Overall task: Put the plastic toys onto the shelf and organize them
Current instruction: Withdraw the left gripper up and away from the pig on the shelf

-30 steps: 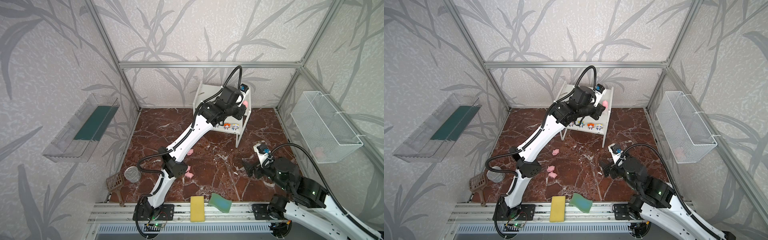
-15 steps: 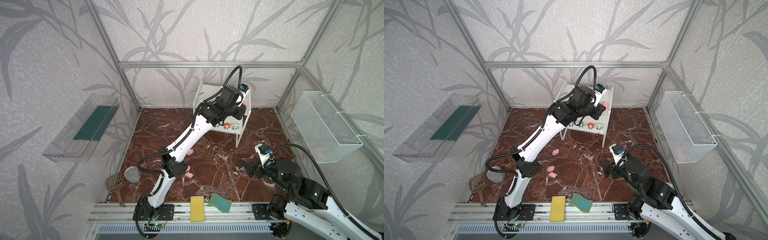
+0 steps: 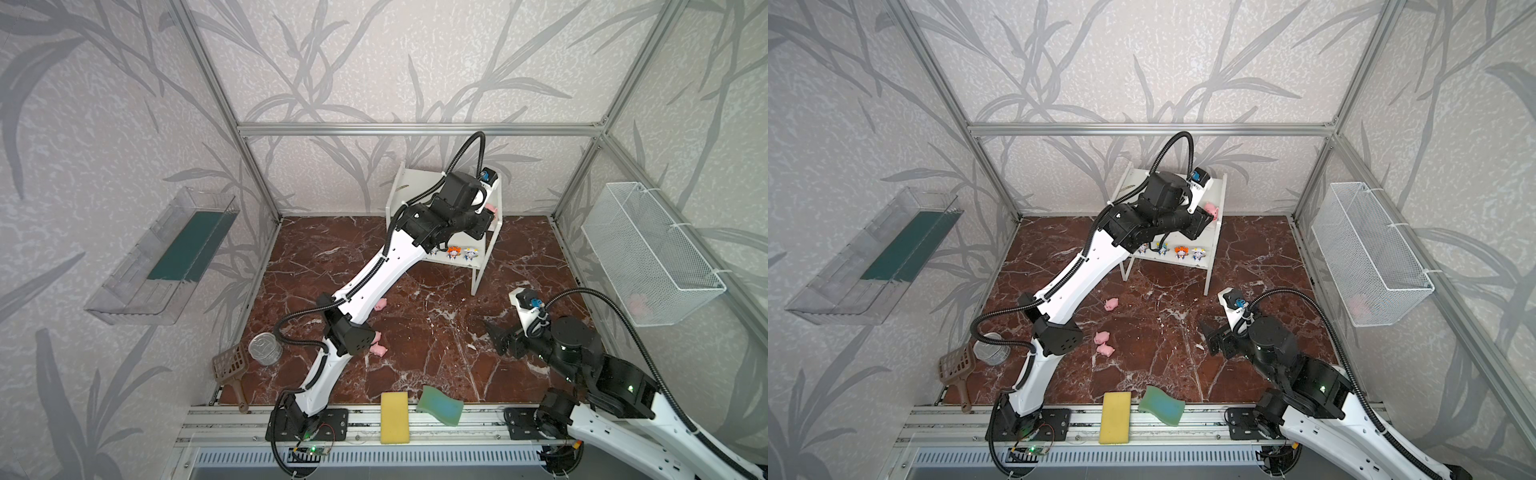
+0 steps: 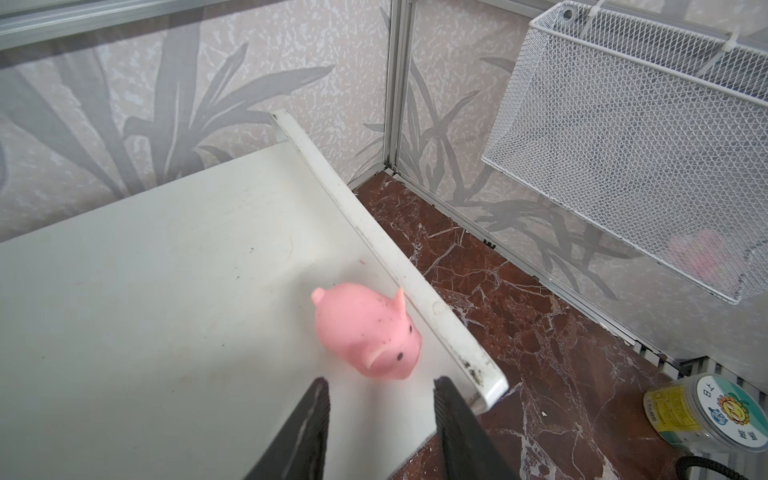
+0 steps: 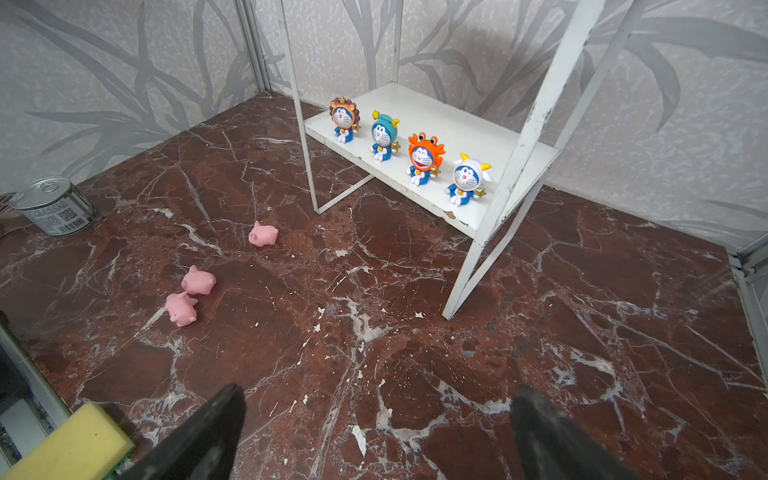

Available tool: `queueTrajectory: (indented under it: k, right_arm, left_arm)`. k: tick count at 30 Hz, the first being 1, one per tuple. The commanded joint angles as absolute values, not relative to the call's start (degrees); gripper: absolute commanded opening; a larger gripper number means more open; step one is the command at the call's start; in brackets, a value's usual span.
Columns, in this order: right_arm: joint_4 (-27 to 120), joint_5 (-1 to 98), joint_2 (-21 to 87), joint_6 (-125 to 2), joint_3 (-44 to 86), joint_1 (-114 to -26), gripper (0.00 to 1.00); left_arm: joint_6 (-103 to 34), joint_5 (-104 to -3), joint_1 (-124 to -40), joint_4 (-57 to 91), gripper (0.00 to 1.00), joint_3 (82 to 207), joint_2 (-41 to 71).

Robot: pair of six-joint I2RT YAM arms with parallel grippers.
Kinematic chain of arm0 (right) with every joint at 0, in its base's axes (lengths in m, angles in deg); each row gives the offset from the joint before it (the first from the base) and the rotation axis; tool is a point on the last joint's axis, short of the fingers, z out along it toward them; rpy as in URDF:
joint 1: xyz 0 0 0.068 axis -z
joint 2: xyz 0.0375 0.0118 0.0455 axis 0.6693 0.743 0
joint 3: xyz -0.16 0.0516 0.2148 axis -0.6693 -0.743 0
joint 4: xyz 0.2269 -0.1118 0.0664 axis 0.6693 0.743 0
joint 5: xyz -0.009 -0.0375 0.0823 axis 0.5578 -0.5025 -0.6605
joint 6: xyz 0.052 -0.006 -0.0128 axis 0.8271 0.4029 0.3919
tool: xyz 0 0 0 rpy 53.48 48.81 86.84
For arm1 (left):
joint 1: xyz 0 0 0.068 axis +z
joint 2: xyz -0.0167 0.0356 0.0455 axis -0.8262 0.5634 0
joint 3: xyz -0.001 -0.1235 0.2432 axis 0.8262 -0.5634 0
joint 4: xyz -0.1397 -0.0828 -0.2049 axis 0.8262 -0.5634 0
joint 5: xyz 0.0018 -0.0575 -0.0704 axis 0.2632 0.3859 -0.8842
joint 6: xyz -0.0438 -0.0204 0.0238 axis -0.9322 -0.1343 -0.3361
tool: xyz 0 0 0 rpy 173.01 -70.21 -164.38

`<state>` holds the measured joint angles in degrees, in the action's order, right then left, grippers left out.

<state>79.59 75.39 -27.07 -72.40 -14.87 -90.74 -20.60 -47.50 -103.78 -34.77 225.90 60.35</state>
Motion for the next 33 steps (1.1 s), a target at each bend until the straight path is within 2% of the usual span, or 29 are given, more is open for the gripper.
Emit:
queueTrajectory:
  k: [1,26,33]
  right_arm:
    - [78.3,75.0,-27.3,-72.3,-15.3,-90.6,0.99]
    - [78.3,75.0,-27.7,-71.9,-16.0,-90.6,0.99]
    - [78.4,75.0,-27.8,-71.8,-16.1,-90.6,0.99]
  left_arm:
    - [-19.4,-45.7,-103.3,-33.6,0.47,225.1,58.8]
    - [-18.8,-47.8,-102.9,-31.4,0.62,224.7,60.2]
    - [-18.9,-44.9,-102.8,-31.1,0.63,224.7,60.8]
